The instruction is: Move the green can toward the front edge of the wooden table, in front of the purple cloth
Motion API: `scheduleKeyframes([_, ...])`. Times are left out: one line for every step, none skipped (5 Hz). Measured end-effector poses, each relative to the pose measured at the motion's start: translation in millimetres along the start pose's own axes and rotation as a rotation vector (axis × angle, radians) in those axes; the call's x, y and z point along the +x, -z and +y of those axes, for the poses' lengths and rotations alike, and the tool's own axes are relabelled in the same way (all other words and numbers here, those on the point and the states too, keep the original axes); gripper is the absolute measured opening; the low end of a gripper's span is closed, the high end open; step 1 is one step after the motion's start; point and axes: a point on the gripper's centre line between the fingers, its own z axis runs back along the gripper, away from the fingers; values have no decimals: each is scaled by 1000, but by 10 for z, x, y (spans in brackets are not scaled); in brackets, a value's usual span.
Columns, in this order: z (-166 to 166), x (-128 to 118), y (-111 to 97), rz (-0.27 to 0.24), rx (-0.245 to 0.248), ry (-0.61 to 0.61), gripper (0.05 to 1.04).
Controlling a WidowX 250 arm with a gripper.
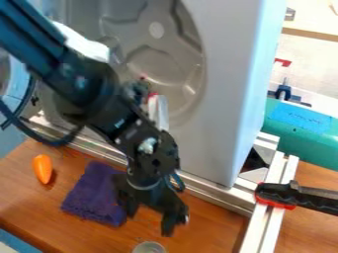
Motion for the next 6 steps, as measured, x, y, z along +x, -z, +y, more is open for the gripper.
scheduleKeyframes([168, 163, -82, 81, 17, -26, 1000])
scheduleKeyframes([452, 330, -238, 82, 28, -102, 1000])
scheduleKeyframes([655, 500, -428, 49, 70, -84, 1000])
scheduleKeyframes([883, 454, -564, 86, 80, -82, 1000])
scheduleKeyframes([1028, 297, -597, 176, 102, -118, 1000])
scheduleKeyframes([1279, 257, -512, 154, 113, -156, 1000])
